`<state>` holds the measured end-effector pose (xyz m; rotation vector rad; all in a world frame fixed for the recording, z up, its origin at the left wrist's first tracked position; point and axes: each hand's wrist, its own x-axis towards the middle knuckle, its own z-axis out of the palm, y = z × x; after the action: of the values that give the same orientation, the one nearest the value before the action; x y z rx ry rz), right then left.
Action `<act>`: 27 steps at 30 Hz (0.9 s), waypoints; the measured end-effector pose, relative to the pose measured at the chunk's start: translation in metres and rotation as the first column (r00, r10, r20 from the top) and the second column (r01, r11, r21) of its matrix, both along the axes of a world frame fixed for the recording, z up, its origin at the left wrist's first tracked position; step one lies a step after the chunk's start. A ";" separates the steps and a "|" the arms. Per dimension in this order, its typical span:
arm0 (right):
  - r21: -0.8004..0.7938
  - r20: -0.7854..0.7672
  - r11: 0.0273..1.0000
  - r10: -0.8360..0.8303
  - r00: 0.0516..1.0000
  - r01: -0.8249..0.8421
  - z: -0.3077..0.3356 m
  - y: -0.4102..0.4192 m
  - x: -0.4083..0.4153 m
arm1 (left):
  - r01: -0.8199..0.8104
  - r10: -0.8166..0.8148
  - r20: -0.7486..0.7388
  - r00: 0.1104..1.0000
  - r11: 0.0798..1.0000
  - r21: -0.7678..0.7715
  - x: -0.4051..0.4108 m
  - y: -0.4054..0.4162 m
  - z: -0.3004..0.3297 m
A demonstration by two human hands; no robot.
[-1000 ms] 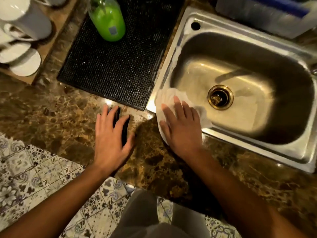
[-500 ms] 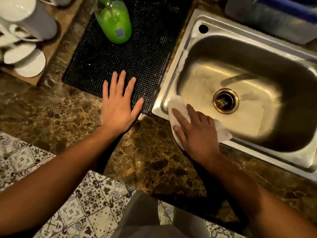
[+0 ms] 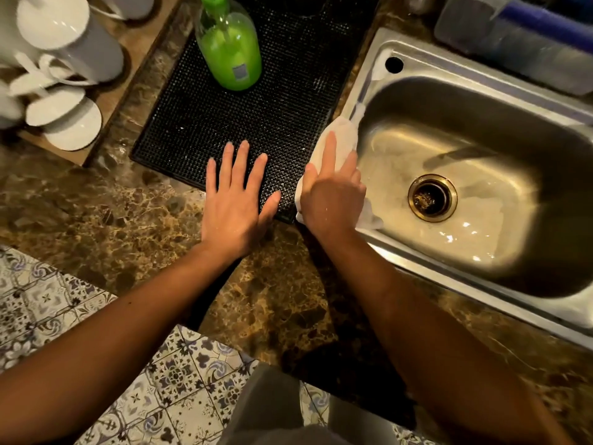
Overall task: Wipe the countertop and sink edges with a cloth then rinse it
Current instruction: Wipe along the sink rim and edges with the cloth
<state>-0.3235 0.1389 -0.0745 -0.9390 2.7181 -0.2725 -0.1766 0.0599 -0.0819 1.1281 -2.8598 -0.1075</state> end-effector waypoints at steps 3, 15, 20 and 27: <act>-0.104 -0.003 0.993 -0.051 0.999 0.051 -0.007 -0.005 -0.001 | -0.001 0.001 -0.003 1.000 1.000 -0.022 -0.001 0.000 0.000; -0.111 0.140 0.990 -0.066 0.988 0.082 -0.001 0.006 -0.009 | 0.008 -0.008 -0.026 1.000 1.000 -0.012 0.000 0.002 0.001; 0.060 0.018 0.981 0.186 0.982 -0.187 0.014 0.048 0.011 | -0.011 0.012 -0.014 1.000 1.000 0.028 0.001 0.000 0.003; 0.154 0.061 0.924 0.344 0.937 -0.349 0.035 0.136 0.009 | 0.005 -0.004 -0.022 1.000 0.999 0.038 0.001 0.000 0.002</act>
<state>-0.3146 0.2753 -0.0395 -1.3249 2.4390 0.0041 -0.1757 0.0600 -0.0796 1.1203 -2.8527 -0.1751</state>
